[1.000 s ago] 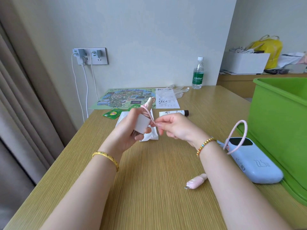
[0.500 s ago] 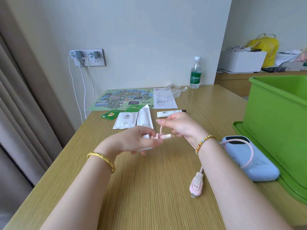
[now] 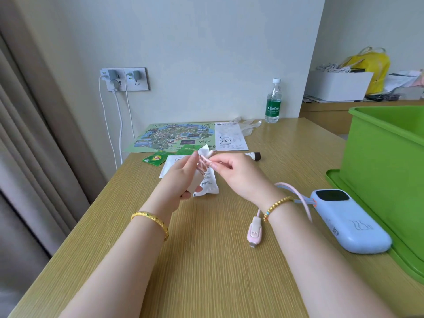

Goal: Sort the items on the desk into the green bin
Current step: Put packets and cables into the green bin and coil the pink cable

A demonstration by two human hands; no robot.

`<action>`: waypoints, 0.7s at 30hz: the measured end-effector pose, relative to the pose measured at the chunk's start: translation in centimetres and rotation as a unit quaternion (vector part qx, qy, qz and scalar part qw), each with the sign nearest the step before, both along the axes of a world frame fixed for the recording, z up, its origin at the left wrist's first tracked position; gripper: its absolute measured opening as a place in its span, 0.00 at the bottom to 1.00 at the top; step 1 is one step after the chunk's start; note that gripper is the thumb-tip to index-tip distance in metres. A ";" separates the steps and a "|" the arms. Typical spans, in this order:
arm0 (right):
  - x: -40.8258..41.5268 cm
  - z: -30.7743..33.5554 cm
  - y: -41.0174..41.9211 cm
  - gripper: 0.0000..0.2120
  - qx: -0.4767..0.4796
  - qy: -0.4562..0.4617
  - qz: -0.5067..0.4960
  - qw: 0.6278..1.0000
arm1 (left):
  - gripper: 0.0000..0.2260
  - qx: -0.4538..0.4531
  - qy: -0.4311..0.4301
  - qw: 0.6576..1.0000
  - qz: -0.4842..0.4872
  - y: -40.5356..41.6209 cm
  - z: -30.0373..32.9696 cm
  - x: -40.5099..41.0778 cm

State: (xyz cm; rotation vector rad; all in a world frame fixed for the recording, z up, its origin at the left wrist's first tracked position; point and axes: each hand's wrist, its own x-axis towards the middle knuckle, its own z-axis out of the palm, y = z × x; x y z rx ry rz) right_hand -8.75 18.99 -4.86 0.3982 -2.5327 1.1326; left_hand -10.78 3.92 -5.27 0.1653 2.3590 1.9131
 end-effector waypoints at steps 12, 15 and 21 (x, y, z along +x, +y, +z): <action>-0.5 -0.1 2.0 0.13 -0.189 -0.224 0.059 0.954 | 0.06 0.166 0.027 0.982 -0.081 -1.4 0.6 -1.3; -0.8 -0.5 2.6 0.13 -0.205 -0.251 0.019 0.946 | 0.04 0.063 0.029 0.972 -0.223 -1.6 0.2 -0.5; -1.0 -0.4 2.8 0.06 -0.271 -0.212 -0.024 0.938 | 0.12 -0.220 0.031 0.937 -0.271 -0.8 0.4 0.6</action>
